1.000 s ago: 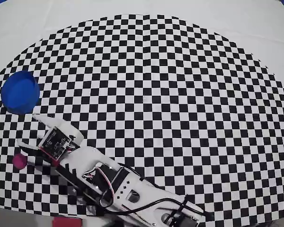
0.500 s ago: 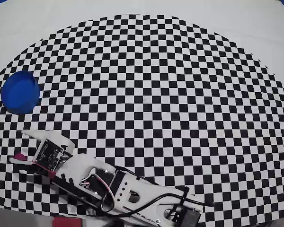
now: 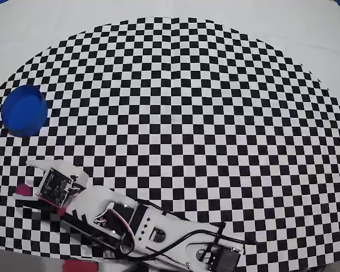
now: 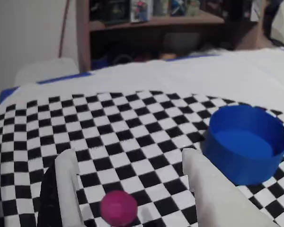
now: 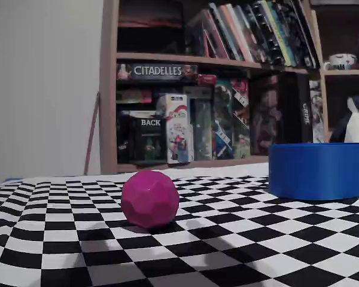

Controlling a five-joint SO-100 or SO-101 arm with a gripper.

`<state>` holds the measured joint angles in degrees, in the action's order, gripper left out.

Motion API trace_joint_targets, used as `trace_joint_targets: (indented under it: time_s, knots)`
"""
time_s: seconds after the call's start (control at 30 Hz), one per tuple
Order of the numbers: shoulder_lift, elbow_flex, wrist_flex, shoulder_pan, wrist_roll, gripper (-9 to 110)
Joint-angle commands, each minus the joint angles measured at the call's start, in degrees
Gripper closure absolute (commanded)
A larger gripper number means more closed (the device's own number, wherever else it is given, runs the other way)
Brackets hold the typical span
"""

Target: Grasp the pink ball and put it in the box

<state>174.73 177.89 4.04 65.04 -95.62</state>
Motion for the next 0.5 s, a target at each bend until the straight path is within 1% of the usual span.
trace_joint_targets:
  time_s: [0.0, 0.3, 0.47]
  knots:
    - [-1.23, 0.44, -1.05, 0.97, -0.44, 77]
    - [-9.58, -0.18, -7.91, 2.55, -0.44, 77]
    - [-14.15, -2.02, -8.44, 3.08, -0.44, 77]
